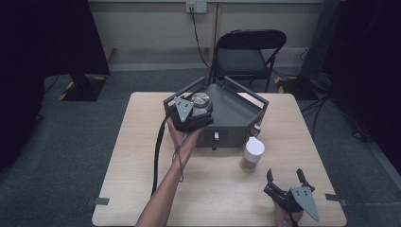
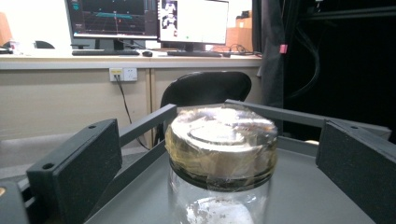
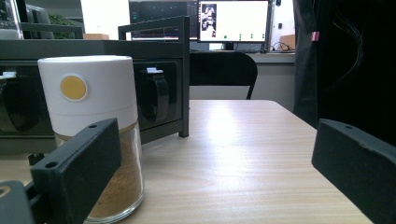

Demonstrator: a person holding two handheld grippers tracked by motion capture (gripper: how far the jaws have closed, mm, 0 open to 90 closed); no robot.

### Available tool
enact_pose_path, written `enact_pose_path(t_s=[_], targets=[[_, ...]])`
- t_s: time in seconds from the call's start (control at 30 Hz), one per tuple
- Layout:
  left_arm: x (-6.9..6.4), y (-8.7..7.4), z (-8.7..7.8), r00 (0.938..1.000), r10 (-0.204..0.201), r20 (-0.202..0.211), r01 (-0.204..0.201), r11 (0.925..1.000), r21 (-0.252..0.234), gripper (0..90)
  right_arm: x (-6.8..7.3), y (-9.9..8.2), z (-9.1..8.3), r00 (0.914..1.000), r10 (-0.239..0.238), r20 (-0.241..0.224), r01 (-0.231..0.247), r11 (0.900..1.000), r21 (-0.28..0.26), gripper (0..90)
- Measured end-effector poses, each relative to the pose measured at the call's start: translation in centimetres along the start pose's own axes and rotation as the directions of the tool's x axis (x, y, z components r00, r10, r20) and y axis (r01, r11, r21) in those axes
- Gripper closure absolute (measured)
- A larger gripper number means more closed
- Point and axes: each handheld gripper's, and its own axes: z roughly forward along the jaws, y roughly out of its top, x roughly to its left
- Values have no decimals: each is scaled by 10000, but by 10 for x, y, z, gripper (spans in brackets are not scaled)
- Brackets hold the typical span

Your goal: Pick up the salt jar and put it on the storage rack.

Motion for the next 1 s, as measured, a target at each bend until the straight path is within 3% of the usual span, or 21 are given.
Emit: enact_pose_path(t_s=[0.17,0.27,0.43,0.57,0.7,1.0], targets=[[4,-3,-12,9995,327,37,-326,9992,-209,4,0,0,0,10000,2,1,-2,10000,-5,1],[7,-8,-19,9998,203,6,-203,9994,-264,1,0,0,0,10000,-15,3,15,10000,-10,1],[10,-11,-27,9993,378,-65,-379,9991,-184,0,0,0,0,10000,8,12,-8,10000,5,1],[12,-11,-34,9997,206,-90,-209,9994,-286,0,1,0,0,10000,11,25,-11,10000,5,2],[8,-13,-42,9988,457,-174,-466,9975,-528,0,1,0,0,10000,2,34,-2,10000,2,2],[0,-10,-60,9964,846,-56,-847,9947,-589,0,1,0,0,10000,2,44,-2,10000,2,2]])
